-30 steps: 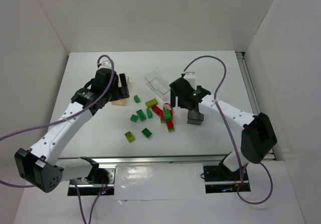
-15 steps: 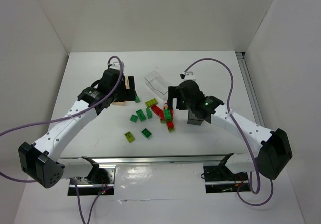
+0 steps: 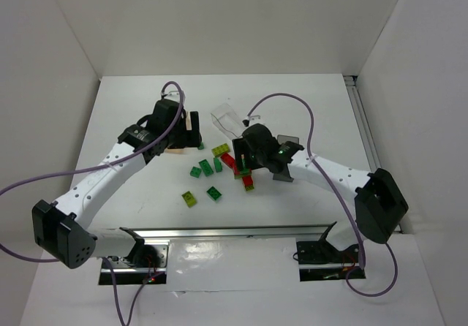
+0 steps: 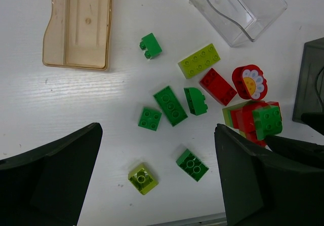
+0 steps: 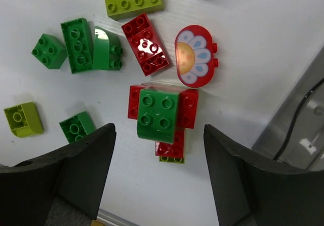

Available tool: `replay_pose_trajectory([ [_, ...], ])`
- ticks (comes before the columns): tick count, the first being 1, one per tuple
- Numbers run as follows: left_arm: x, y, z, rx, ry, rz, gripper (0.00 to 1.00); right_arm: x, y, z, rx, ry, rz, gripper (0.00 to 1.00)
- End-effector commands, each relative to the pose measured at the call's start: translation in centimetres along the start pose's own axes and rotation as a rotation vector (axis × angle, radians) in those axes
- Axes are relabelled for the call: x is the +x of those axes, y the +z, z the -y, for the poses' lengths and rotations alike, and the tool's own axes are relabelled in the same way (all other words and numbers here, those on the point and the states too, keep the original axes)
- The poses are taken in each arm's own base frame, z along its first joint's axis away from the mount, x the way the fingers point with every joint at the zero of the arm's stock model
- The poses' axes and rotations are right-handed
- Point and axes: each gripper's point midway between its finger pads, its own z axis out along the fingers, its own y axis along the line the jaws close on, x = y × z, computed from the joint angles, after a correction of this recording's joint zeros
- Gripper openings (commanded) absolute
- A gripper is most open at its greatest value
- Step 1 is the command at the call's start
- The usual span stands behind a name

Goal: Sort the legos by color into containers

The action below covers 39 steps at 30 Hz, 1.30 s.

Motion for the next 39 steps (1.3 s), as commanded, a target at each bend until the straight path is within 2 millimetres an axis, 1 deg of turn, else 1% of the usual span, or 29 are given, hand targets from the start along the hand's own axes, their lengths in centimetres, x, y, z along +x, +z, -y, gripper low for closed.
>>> replay_pose_trajectory([
  [1, -1.6, -0.7, 0.3, 0.005, -0.006, 0.044, 1.00, -1.7, 0.2, -1.9, -0.029, -0.017, 0.037, 0.76],
  [3, -1.6, -0.7, 0.3, 0.005, -0.006, 0.044, 1.00, -2.1, 0.5, -1.7, -0.004, -0.017, 0.048, 0.71],
  [5, -1.2, -0.5, 0.2, 0.001, -0.004, 0.036, 1.00, -1.2, 1.1, -1.7, 0.011, -0.032, 0.023, 0.68],
  [6, -1.2, -0.5, 0.2, 0.001, -0.004, 0.036, 1.00, -1.8, 1.0, -1.6, 0.020, -0.030, 0.039, 0.68],
  [8, -0.8, -0.3, 0.0, -0.004, -0.001, 0.027, 1.00, -0.9, 1.8, -1.1, 0.047, -0.039, 0.007, 0.66],
  [9, -0.8, -0.3, 0.0, -0.004, -0.001, 0.027, 1.00, -0.6, 1.7, -1.2, 0.055, -0.049, 0.002, 0.66],
  [10, -0.8, -0.3, 0.0, -0.004, -0.001, 0.027, 1.00, -0.4, 1.9, -1.0, 0.067, -0.052, -0.002, 0.62],
  [11, -0.4, -0.1, -0.1, -0.009, 0.002, 0.016, 1.00, -0.4, 1.9, -1.0, 0.067, -0.052, -0.002, 0.60],
  [13, -0.4, -0.1, -0.1, -0.009, 0.002, 0.016, 1.00, -0.2, 2.2, -0.8, 0.080, -0.054, -0.005, 0.55],
  [14, 0.0, 0.0, -0.3, -0.013, 0.004, 0.008, 1.00, -0.2, 2.2, -0.8, 0.080, -0.054, -0.005, 0.55],
  [17, -0.1, 0.0, 0.2, 0.012, 0.012, 0.007, 1.00, -0.2, 2.6, -0.8, 0.084, -0.056, -0.013, 0.54],
  [18, 0.1, 0.3, 0.1, 0.008, 0.025, -0.001, 1.00, -0.1, 2.6, -0.6, 0.096, -0.059, -0.017, 0.50],
  [19, -0.3, 0.1, 0.3, 0.013, 0.023, 0.009, 1.00, 0.0, 2.5, -0.7, 0.102, -0.057, -0.011, 0.47],
  [21, -0.3, 0.1, 0.2, 0.013, 0.032, 0.009, 1.00, -0.1, 2.5, -0.6, 0.110, -0.057, -0.007, 0.43],
  [22, -0.3, 0.1, 0.2, 0.013, 0.032, 0.009, 1.00, -0.7, 2.2, -0.9, 0.102, -0.052, 0.009, 0.32],
  [25, 0.1, 0.2, 0.8, 0.058, 0.085, -0.009, 1.00, -1.3, 1.2, -1.2, 0.078, -0.078, 0.007, 0.25],
  [26, 0.2, 0.5, 1.2, 0.083, 0.106, -0.016, 1.00, -2.3, 0.3, -1.8, 0.054, -0.079, 0.027, 0.23],
  [27, 0.7, 0.3, 2.0, 0.143, 0.148, -0.037, 1.00, -2.8, -0.3, -2.0, 0.037, -0.095, 0.035, 0.23],
  [28, 0.4, 0.2, 2.9, 0.191, 0.174, -0.028, 1.00, -3.4, -0.9, -2.1, 0.017, -0.096, 0.043, 0.23],
  [29, 1.0, 0.2, 3.6, 0.232, 0.202, -0.039, 1.00, -3.8, -1.8, -2.9, -0.048, -0.094, 0.033, 0.23],
  [30, 1.4, -0.3, 4.4, 0.293, 0.220, -0.048, 1.00, -5.1, -3.0, -2.3, -0.077, -0.075, 0.063, 0.23],
  [31, 1.5, -0.7, 4.8, 0.337, 0.259, -0.037, 1.00, -5.8, -3.8, -2.3, -0.111, -0.059, 0.070, 0.21],
  [32, 2.0, -1.0, 5.9, 0.401, 0.293, -0.041, 1.00, -5.7, -4.6, -2.8, -0.186, -0.057, 0.046, 0.21],
  [33, 3.0, -1.8, 7.1, 0.493, 0.347, -0.070, 1.00, -6.9, -5.6, -2.0, -0.212, -0.039, 0.067, 0.21],
  [35, 4.1, -2.2, 8.2, 0.525, 0.407, -0.095, 1.00, -7.7, -7.2, -1.9, -0.310, -0.013, 0.050, 0.21],
  [36, 4.4, -2.4, 8.6, 0.526, 0.422, -0.095, 1.00, -7.8, -7.3, -1.8, -0.338, -0.012, 0.043, 0.21],
  [37, 5.0, -2.3, 9.1, 0.543, 0.449, -0.092, 1.00, -7.6, -7.9, -1.7, -0.363, -0.003, 0.031, 0.21],
  [38, 5.8, -2.5, 9.6, 0.558, 0.476, -0.103, 0.99, -7.1, -8.3, -2.2, -0.418, 0.005, -0.001, 0.21],
  [39, 5.5, -3.1, 10.5, 0.602, 0.492, -0.076, 0.99, -7.6, -8.9, -1.8, -0.435, 0.020, 0.011, 0.21],
])
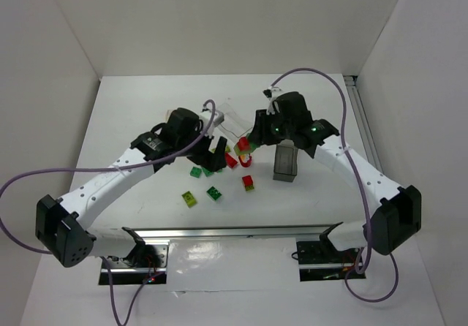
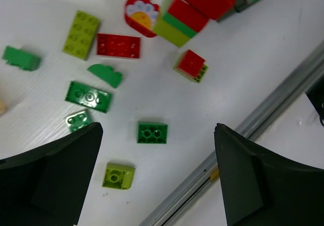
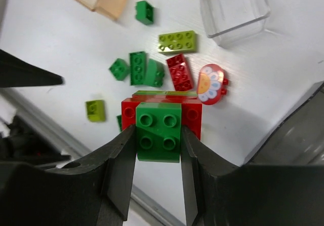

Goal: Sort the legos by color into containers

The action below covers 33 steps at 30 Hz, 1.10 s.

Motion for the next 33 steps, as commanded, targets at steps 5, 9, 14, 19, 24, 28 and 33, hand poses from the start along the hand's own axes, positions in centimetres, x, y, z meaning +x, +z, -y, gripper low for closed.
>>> replay_pose_trajectory([
  [5, -1.0, 0.1, 4.4, 0.139, 0.165, 0.087, 1.00, 0.0, -4.3, -4.5, -0.373, 0.027, -0.063, 0.21],
  [9, -1.8, 0.4, 5.2, 0.123, 0.167, 0.131, 1.00, 0.2, -4.9, -5.2, -0.433, 0.045, -0.075, 0.21],
  [14, -3.6, -0.1, 5.5, 0.091, 0.163, 0.212, 1.00, 0.6, -5.2, -6.0, -0.493, 0.051, -0.093, 0.21],
  [19, -4.1, 0.4, 6.4, 0.125, 0.153, 0.251, 0.94, 1.0, -5.1, -6.2, -0.510, 0.068, -0.104, 0.21],
  [24, -4.5, 0.9, 6.5, 0.133, 0.135, 0.274, 0.77, 0.9, -5.2, -6.2, -0.527, 0.086, -0.102, 0.21],
  [28, -4.5, 0.8, 6.6, 0.136, 0.126, 0.282, 0.63, 0.9, -5.1, -6.3, -0.538, 0.089, -0.099, 0.21],
  [33, -4.8, 0.7, 6.7, 0.139, 0.118, 0.292, 0.63, 1.4, -4.9, -6.3, -0.545, 0.109, -0.110, 0.21],
])
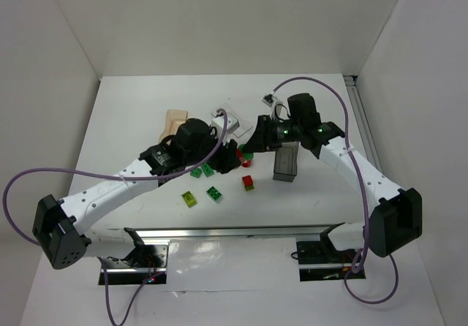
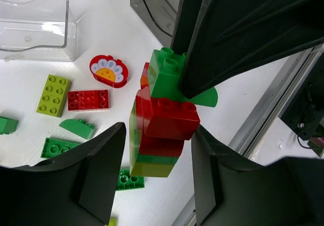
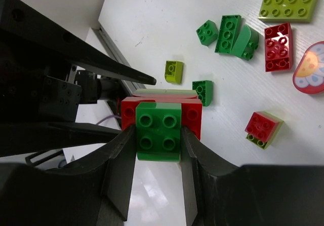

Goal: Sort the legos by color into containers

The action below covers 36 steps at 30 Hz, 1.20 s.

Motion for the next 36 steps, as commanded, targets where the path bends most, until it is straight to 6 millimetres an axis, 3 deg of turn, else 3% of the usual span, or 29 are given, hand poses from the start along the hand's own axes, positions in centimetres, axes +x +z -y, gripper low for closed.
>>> replay_pose_trajectory([
  [1, -2.2, -0.1, -0.2, -0.018, -0.017, 0.090, 0.63, 0.0, -0.7, -1.9, -0.079, -0.023, 0.014, 0.21],
  [4, -2.2, -0.1, -0.2, -0.019, -0.017, 0.090, 0.61, 0.0, -0.7, -1.9, -0.079, -0.023, 0.014, 0.21],
  [6, -2.5, -0.1, -0.2, -0.017, -0.016, 0.099, 0.55, 0.2, -0.6, -2.2, -0.084, -0.027, 0.007, 0.21],
  [7, -2.5, -0.1, -0.2, -0.017, -0.016, 0.099, 0.44, 0.1, -0.6, -2.0, -0.075, -0.027, 0.012, 0.21],
  [9, -2.3, -0.1, -0.4, -0.029, -0.017, 0.092, 0.33, 0.3, -0.4, -1.6, -0.062, -0.019, 0.010, 0.21],
  [12, -1.8, 0.1, -1.2, -0.069, -0.021, 0.075, 0.00, 0.2, -0.6, -1.1, -0.040, -0.008, 0.017, 0.21],
  [17, -0.6, -0.1, -2.6, -0.149, -0.035, 0.049, 0.00, -1.1, -1.9, 1.5, 0.069, 0.027, 0.076, 0.21],
  [20, -0.6, -0.2, -3.1, -0.176, -0.036, 0.054, 0.00, -2.6, -3.4, 4.7, 0.293, 0.059, 0.165, 0.21],
  [21, -0.6, -0.4, -3.0, -0.176, -0.045, 0.055, 0.00, -3.6, -4.4, 6.7, 0.423, 0.065, 0.233, 0.21],
  [23, -0.7, -0.5, -3.6, -0.213, -0.054, 0.062, 0.00, -3.9, -5.7, 8.8, 0.542, 0.093, 0.305, 0.21],
  [25, -0.4, -0.6, -4.3, -0.223, -0.064, 0.054, 0.00, -3.4, -7.1, 12.2, 0.712, 0.127, 0.348, 0.21],
  [27, -0.4, -0.5, -4.0, -0.185, -0.095, 0.051, 0.00, -3.7, -8.2, 14.1, 0.805, 0.158, 0.404, 0.21],
  [32, -0.1, -0.2, -3.4, -0.137, -0.100, 0.029, 0.00, -2.9, -7.7, 17.5, 0.918, 0.172, 0.371, 0.21],
  [36, 0.3, 0.2, -3.5, -0.127, -0.118, 0.006, 0.00, -2.5, -7.1, 18.7, 0.937, 0.170, 0.349, 0.21],
])
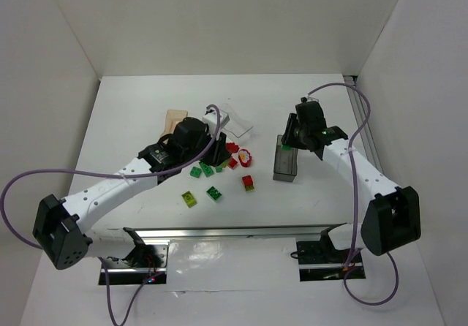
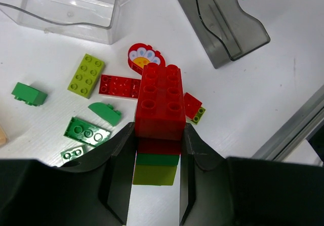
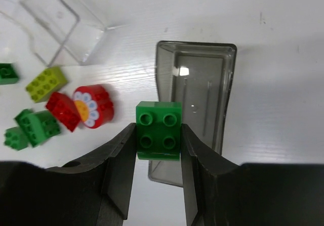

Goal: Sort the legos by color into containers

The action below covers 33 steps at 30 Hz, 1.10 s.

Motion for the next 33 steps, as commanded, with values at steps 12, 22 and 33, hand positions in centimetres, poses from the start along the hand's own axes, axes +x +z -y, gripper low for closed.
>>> replay_pose_trajectory([
  [12, 0.0, 1.2, 2.6, 0.161, -0.046, -0.050, 0.00, 1.8, 4.4, 2.7, 0.125, -0.041, -0.030, 0.51],
  [22, -0.3, 1.3, 2.4, 0.232, -0.048, -0.079, 0.00, -1.3, -0.8, -1.7, -0.115, -0.068, 0.073, 0.80],
  [33, 3.4, 7.9, -2.5, -0.035, -0.240, -0.246, 0.00, -0.3, -2.6, -2.4, -0.176, -0.068, 0.065, 0.80],
])
